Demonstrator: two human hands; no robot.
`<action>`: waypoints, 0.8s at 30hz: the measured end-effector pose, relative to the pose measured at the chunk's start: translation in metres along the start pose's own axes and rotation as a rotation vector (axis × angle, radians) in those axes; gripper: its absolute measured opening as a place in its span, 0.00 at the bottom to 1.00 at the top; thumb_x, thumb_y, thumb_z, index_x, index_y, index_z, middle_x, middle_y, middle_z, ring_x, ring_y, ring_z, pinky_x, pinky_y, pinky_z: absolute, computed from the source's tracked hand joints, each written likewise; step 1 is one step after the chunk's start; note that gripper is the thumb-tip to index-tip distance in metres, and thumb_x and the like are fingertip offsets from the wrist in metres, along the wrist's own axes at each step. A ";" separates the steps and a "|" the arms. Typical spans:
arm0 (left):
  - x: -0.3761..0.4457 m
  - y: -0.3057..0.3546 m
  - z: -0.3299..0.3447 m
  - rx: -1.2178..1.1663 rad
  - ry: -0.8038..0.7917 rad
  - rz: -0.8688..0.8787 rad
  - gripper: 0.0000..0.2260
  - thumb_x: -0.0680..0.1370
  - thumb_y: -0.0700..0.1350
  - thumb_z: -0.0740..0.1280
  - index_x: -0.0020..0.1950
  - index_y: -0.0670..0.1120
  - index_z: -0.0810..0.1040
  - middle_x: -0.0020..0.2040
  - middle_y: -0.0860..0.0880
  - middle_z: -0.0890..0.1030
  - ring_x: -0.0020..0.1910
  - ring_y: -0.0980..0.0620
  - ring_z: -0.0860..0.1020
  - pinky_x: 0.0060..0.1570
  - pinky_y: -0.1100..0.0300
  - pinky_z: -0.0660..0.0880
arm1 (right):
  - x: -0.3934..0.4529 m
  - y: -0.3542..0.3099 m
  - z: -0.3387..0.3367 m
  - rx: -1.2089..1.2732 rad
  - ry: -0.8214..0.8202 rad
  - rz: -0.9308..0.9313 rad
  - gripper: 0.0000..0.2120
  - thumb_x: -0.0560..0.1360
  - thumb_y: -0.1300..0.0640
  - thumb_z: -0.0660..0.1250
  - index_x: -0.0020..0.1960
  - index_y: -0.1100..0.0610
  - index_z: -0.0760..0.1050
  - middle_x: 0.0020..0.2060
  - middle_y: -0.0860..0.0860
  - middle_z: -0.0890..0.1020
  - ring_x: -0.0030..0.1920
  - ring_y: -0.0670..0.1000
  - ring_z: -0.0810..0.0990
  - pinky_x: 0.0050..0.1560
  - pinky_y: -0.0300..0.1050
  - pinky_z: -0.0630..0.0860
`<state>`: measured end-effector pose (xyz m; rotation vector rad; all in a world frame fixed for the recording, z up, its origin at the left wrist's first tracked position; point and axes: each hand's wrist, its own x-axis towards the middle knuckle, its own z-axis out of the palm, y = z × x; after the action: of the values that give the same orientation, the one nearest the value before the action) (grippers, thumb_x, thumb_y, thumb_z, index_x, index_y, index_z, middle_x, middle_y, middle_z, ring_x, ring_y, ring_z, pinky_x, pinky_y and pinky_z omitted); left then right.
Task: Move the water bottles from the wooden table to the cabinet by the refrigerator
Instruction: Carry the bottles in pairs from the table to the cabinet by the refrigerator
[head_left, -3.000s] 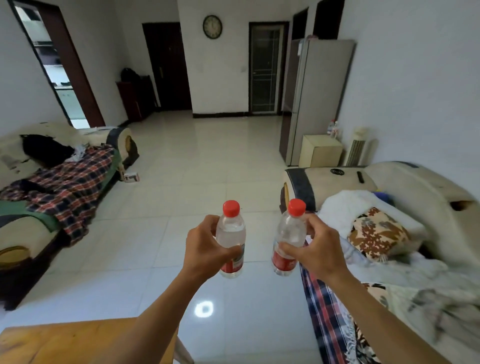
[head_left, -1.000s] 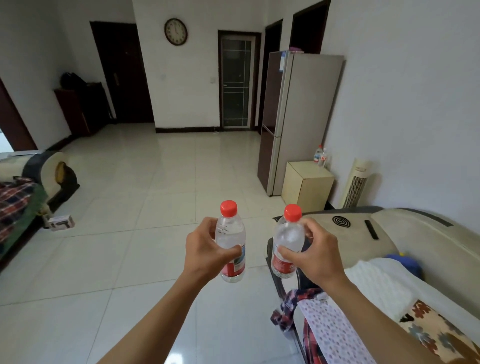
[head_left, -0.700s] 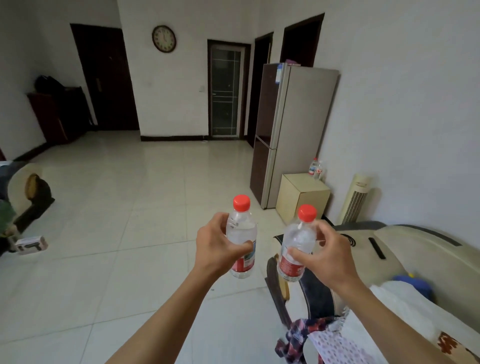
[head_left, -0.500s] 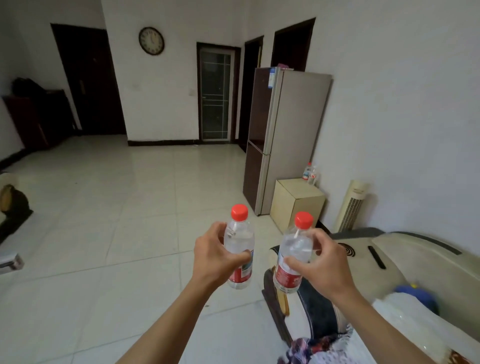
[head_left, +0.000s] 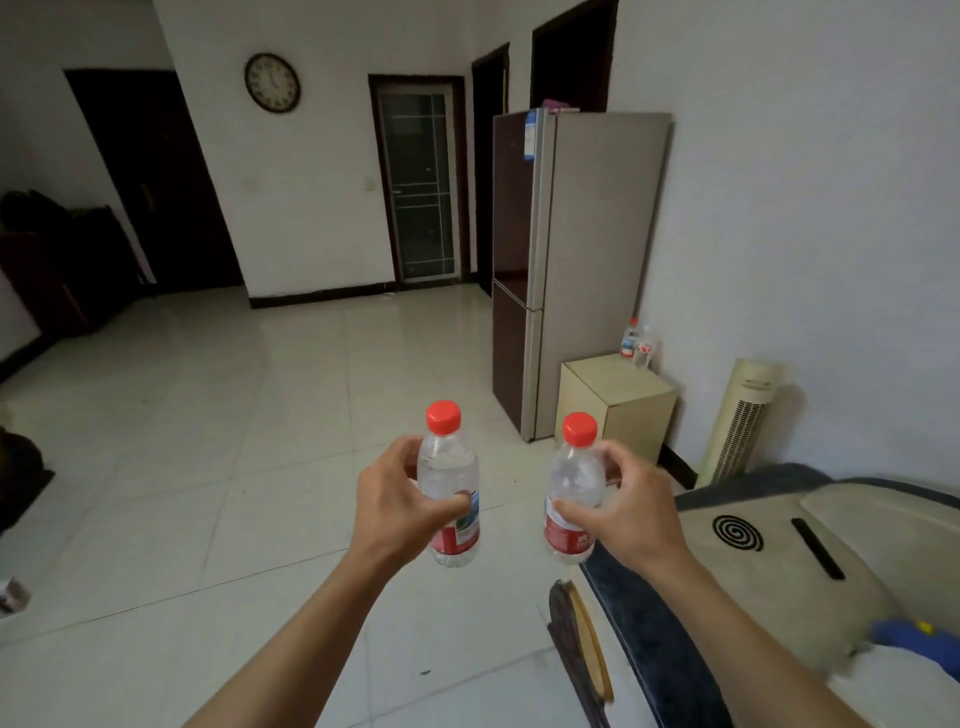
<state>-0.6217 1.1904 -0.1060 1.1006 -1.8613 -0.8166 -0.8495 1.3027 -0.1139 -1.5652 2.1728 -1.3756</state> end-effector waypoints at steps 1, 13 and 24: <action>0.013 -0.002 0.003 -0.001 0.005 -0.005 0.25 0.61 0.45 0.80 0.55 0.50 0.78 0.47 0.56 0.82 0.46 0.57 0.81 0.44 0.62 0.80 | 0.012 0.004 0.003 -0.004 -0.002 0.001 0.27 0.59 0.46 0.80 0.53 0.46 0.73 0.45 0.41 0.79 0.45 0.42 0.78 0.45 0.39 0.77; 0.163 -0.064 0.042 -0.060 -0.057 -0.005 0.25 0.62 0.45 0.80 0.57 0.49 0.77 0.49 0.54 0.81 0.47 0.57 0.80 0.48 0.61 0.80 | 0.144 0.029 0.069 -0.047 0.012 0.106 0.28 0.62 0.49 0.81 0.57 0.50 0.73 0.50 0.46 0.80 0.47 0.44 0.78 0.52 0.44 0.78; 0.330 -0.113 0.072 -0.112 -0.184 0.063 0.26 0.60 0.48 0.80 0.55 0.54 0.76 0.45 0.60 0.80 0.44 0.63 0.79 0.42 0.67 0.76 | 0.271 0.043 0.126 -0.092 0.082 0.199 0.30 0.59 0.41 0.78 0.57 0.48 0.73 0.51 0.44 0.81 0.51 0.46 0.80 0.53 0.51 0.82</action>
<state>-0.7392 0.8551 -0.1303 0.9187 -1.9646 -1.0014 -0.9302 1.0120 -0.1145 -1.2978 2.3963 -1.3174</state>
